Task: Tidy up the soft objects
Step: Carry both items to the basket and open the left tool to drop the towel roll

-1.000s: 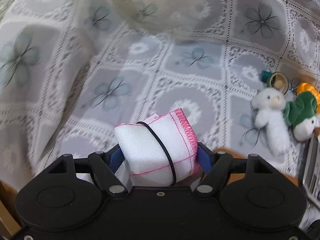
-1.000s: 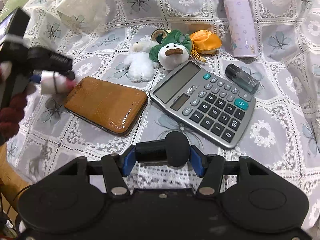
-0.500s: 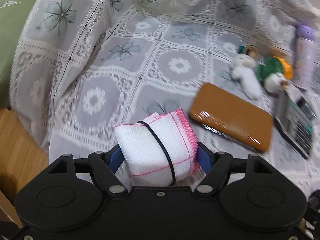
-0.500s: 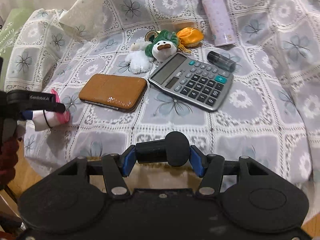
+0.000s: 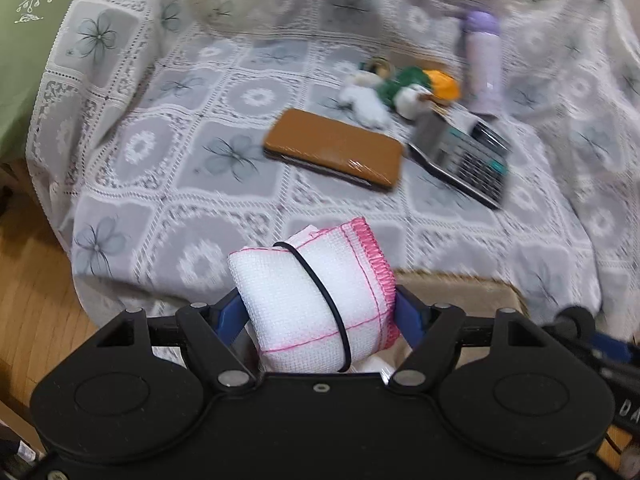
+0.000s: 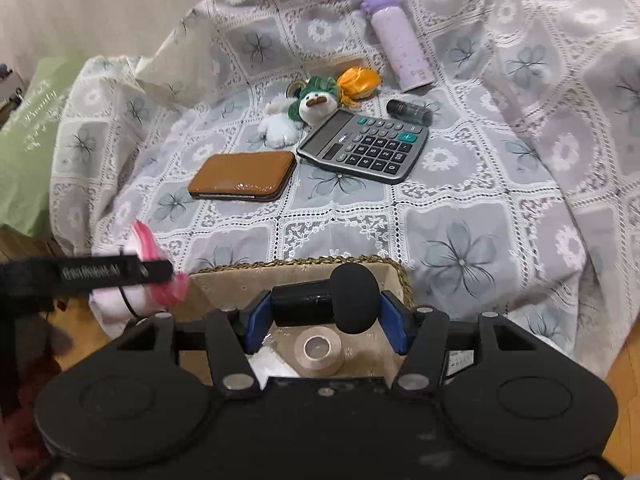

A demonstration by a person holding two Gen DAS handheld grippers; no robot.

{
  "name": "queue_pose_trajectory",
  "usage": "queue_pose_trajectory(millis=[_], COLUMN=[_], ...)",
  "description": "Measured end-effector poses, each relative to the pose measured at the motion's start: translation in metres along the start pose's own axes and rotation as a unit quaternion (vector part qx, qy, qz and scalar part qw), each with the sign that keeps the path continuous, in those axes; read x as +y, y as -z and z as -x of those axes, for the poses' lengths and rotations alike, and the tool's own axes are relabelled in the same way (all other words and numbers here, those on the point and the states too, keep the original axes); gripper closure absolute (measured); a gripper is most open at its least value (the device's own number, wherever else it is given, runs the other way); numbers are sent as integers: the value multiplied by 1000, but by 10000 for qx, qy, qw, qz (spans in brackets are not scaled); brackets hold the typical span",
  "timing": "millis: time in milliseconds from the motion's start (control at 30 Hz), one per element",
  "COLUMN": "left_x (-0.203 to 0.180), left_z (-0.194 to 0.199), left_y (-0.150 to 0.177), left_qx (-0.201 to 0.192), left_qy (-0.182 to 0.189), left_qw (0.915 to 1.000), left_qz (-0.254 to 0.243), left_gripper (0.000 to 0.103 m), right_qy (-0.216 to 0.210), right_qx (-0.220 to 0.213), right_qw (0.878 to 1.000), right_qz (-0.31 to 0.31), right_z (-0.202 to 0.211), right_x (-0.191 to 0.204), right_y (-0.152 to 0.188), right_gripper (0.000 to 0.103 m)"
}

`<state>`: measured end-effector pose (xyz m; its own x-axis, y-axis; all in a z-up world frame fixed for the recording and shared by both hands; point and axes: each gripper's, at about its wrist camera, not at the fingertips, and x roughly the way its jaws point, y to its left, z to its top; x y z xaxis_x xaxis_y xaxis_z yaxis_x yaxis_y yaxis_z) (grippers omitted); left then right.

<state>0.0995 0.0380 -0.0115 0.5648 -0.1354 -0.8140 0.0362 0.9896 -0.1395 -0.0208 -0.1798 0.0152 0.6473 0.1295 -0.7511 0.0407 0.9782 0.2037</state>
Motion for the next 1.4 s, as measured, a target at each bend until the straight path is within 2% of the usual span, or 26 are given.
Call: queue_pose_trajectory(millis=[300, 567, 700, 967, 1400], left_x=[-31, -35, -33, -33, -28], left_z=[22, 14, 12, 15, 24], left_y=[49, 79, 86, 89, 88], left_qx=[37, 323, 372, 407, 274], left_qy=[175, 135, 70, 96, 270], left_qw=[9991, 9986, 9982, 9980, 9987], left_qz=[-381, -394, -455, -471, -330], left_gripper=[33, 32, 25, 20, 17], right_qy=[-97, -41, 12, 41, 60], right_qx=[-374, -198, -73, 123, 202], right_qw=[9990, 9993, 9993, 9990, 9985], right_qz=[-205, -301, -362, -429, -498], right_z=[48, 49, 47, 42, 38], right_x=[-5, -10, -13, -13, -16], right_y=[28, 37, 39, 40, 39], right_gripper=[46, 46, 46, 46, 46])
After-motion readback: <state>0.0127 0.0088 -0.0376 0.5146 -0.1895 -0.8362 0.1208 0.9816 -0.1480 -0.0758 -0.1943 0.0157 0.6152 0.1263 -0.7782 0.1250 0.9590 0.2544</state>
